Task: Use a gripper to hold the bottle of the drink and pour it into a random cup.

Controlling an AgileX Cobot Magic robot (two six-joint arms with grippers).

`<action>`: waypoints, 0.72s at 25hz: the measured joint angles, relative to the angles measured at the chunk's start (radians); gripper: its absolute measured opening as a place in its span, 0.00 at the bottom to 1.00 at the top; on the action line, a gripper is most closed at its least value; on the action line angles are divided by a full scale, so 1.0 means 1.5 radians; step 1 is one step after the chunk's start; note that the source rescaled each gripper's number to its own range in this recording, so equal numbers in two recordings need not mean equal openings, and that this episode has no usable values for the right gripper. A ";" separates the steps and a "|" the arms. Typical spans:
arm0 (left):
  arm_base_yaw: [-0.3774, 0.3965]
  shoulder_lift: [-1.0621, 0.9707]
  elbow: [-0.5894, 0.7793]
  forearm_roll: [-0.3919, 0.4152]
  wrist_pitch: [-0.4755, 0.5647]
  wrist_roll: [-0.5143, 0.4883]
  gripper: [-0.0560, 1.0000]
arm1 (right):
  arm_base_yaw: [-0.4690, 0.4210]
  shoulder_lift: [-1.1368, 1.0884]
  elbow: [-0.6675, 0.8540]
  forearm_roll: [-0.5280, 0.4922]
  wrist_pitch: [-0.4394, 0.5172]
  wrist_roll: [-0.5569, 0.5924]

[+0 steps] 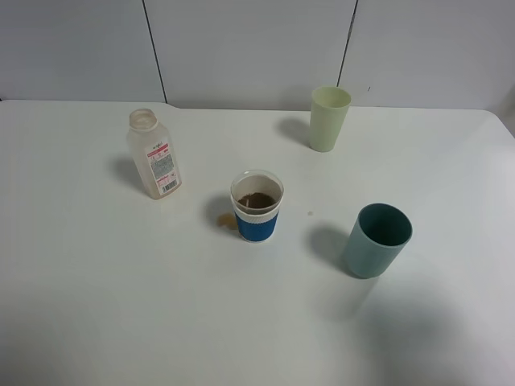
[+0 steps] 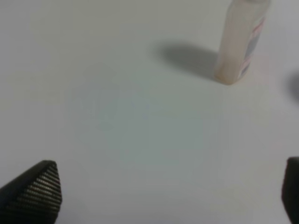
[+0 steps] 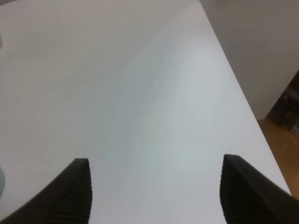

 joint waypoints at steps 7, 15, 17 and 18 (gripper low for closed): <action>0.000 0.000 0.000 0.000 0.000 0.000 0.93 | 0.000 0.000 0.000 0.000 0.000 0.000; 0.000 0.000 0.000 0.000 0.000 0.000 0.93 | 0.000 0.000 0.000 0.000 0.000 0.000; 0.000 0.000 0.000 0.000 0.000 0.000 0.93 | 0.000 0.000 0.000 0.000 0.000 0.000; 0.000 0.000 0.000 -0.001 0.000 0.000 0.93 | 0.000 0.000 0.000 0.000 0.000 0.000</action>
